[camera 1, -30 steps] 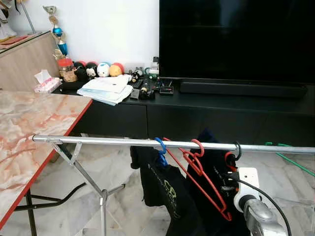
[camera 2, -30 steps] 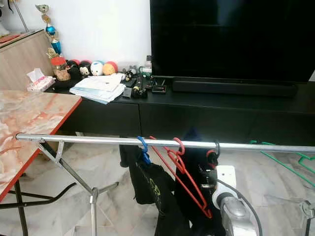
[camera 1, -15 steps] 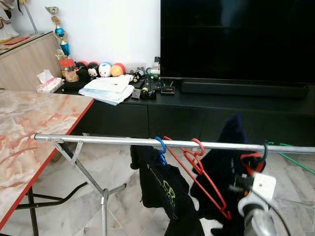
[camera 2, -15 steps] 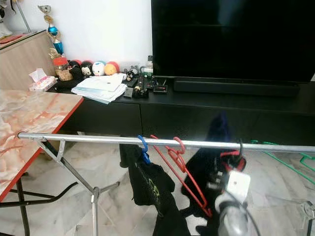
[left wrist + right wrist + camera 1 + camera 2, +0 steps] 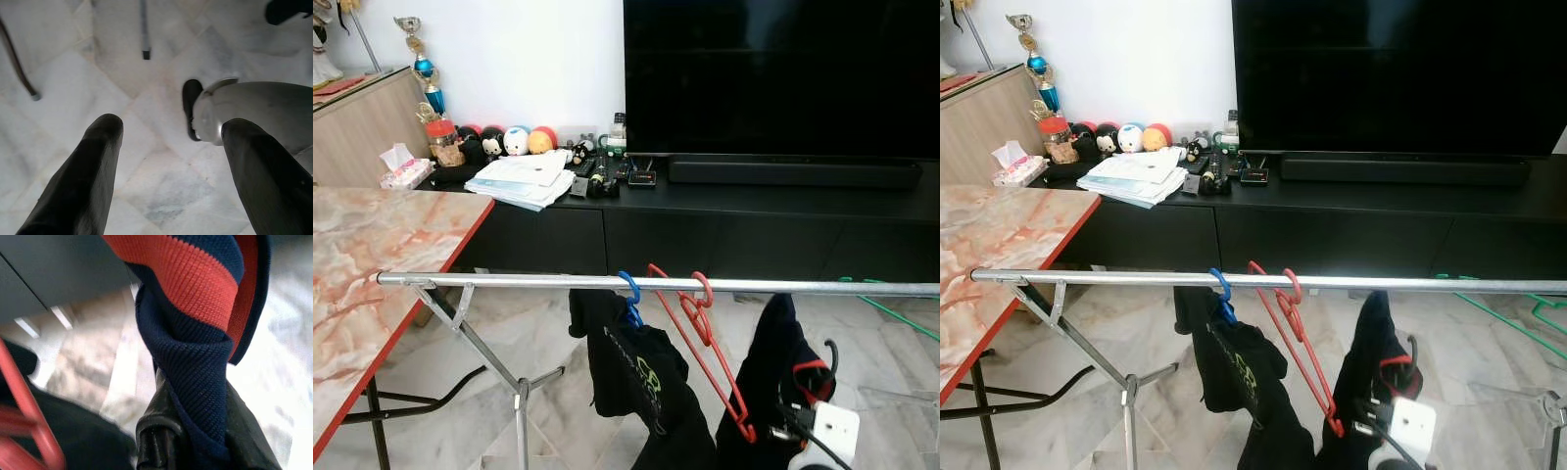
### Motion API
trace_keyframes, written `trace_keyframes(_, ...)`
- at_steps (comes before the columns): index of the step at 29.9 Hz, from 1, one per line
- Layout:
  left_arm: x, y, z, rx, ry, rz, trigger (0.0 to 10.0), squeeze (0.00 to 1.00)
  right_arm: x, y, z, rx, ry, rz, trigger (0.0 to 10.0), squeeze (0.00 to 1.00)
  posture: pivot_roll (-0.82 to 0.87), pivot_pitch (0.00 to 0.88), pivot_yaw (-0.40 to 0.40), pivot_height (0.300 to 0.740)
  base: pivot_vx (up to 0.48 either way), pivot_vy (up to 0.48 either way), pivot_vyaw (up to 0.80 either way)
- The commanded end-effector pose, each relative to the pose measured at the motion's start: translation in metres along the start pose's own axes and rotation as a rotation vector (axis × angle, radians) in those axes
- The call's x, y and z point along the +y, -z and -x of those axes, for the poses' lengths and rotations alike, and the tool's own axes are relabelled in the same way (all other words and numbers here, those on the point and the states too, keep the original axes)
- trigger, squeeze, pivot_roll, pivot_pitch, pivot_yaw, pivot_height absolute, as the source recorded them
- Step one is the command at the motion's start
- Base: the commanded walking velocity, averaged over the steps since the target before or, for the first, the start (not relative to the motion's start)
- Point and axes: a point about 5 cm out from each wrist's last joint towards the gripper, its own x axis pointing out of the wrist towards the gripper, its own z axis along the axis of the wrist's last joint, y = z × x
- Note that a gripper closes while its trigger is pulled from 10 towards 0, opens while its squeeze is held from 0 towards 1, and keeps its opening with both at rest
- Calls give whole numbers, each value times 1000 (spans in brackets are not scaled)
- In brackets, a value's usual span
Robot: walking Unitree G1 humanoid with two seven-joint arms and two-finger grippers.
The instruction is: Hang hanger
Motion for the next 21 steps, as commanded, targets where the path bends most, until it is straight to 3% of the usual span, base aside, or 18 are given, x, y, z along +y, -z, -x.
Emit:
trace_keyframes(1,6,5,2,2,-37,24,10000,0,3,7,0,8,-1,-35,0,0,-48,0,106,740,0,0,0)
trace_keyframes(2,8,5,3,-6,-70,60,10000,0,2,21,4,54,21,-49,0,0,-10,0,84,740,0,0,0)
trace_keyframes(4,9,4,3,-18,-86,71,10000,0,4,27,5,76,10,-84,0,0,-51,0,86,740,0,0,0)
trace_keyframes(5,10,1,3,-36,-82,59,10000,0,6,26,3,85,1,-9,0,0,-48,0,69,740,0,0,0)
trace_keyframes(6,6,-30,-4,-112,-64,40,10000,0,7,25,0,72,14,-21,0,0,-14,0,96,740,0,0,0)
trace_keyframes(7,6,-30,-4,-112,-64,40,10000,0,7,25,0,72,14,-21,0,0,-14,0,96,740,0,0,0)
trace_keyframes(8,2,-57,-8,-166,-63,75,10000,0,2,13,-8,30,35,-74,0,0,0,0,80,740,0,0,0)
trace_keyframes(9,3,-62,-8,-171,-62,73,10000,0,2,8,-11,9,32,-77,0,0,24,0,78,740,0,0,0)
trace_keyframes(11,11,-59,-7,-144,-98,79,10000,0,4,6,-16,22,42,-37,0,0,-29,0,98,740,0,0,0)
trace_keyframes(14,22,-39,-3,-121,-170,258,10000,0,-1,13,-15,31,128,-229,0,0,-52,0,139,740,0,0,0)
trace_keyframes(16,22,-35,-3,-117,-178,299,10000,0,0,16,-13,33,136,-249,0,0,-56,0,133,740,0,0,0)
trace_keyframes(17,20,-33,-3,-92,-164,232,10000,0,3,25,-10,70,135,-251,0,0,-90,0,131,740,0,0,0)
trace_keyframes(18,20,-33,-3,-92,-164,232,10000,0,3,25,-10,70,135,-251,0,0,-90,0,131,740,0,0,0)
trace_keyframes(19,11,-31,-5,-62,-100,76,10000,0,13,36,-6,116,45,-86,0,0,-83,0,121,740,0,0,0)
trace_keyframes(20,11,-31,-5,-62,-100,76,10000,0,13,36,-6,116,45,-86,0,0,-83,0,121,740,0,0,0)
trace_keyframes(21,4,-29,-6,-41,-52,-38,10000,0,20,44,-2,145,-25,35,0,0,-75,0,120,740,0,0,0)
